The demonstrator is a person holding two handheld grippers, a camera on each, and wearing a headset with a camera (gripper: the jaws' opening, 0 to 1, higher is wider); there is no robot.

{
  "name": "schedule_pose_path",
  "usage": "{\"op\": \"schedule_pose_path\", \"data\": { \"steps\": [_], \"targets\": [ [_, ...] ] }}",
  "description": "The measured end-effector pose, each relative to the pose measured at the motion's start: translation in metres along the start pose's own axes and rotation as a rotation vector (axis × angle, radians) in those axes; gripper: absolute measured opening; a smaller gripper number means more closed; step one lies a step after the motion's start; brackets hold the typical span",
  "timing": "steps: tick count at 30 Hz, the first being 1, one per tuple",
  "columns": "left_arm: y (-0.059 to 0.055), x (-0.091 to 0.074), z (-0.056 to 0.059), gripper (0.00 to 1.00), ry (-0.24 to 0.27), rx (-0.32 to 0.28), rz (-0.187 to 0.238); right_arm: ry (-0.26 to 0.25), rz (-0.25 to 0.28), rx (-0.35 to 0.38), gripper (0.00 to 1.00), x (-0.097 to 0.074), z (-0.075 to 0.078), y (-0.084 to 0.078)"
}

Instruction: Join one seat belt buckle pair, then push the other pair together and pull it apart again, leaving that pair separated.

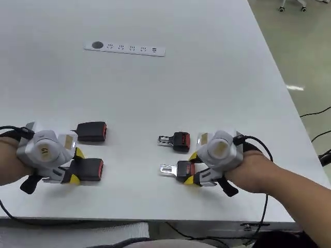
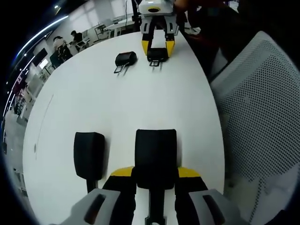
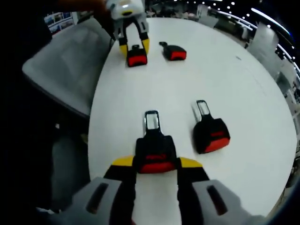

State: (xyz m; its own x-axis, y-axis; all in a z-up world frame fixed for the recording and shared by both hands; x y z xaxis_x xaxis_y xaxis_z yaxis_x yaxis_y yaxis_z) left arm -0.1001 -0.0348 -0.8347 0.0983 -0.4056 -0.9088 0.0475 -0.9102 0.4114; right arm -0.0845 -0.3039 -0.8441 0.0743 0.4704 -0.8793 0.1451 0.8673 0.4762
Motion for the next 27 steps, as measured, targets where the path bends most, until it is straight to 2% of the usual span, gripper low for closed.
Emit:
{"op": "schedule_pose_path", "data": {
  "steps": [6, 13, 15, 23, 25, 27],
  "targets": [
    [0.000, 0.000, 0.000, 0.32, -0.012, -0.014, -0.007, -0.003, 0.013, 0.009, 0.33, 0.000, 0.000, 0.000],
    [-0.007, 0.004, -0.006, 0.32, -0.028, -0.045, -0.014, -0.008, 0.034, 0.015, 0.33, 0.003, -0.001, 0.005],
    [-0.009, 0.005, -0.006, 0.32, -0.029, -0.050, -0.006, -0.012, 0.057, 0.019, 0.33, 0.007, -0.003, 0.012],
    [-0.011, 0.008, -0.008, 0.32, -0.034, -0.047, -0.007, 0.005, 0.078, 0.002, 0.33, 0.020, -0.008, 0.038],
    [-0.011, 0.008, -0.009, 0.32, -0.033, -0.050, -0.007, 0.012, 0.090, 0.017, 0.33, 0.025, -0.008, 0.047],
    [-0.011, 0.009, -0.009, 0.32, -0.033, -0.048, -0.007, 0.021, 0.092, -0.001, 0.33, 0.031, -0.011, 0.058]
  ]
}}
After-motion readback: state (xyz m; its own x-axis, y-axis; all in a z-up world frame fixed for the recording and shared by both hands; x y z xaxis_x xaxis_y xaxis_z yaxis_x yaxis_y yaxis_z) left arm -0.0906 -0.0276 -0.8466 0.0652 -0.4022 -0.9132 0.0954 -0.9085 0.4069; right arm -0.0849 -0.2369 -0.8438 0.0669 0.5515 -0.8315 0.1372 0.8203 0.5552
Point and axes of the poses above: the centre of the closed fingertips' face, and the gripper's own axes: x roughly forward along the fingers, z roughly to its right, y roughly out of its top, the point moved 3 cm from there along -x, roughly backward along the fingers
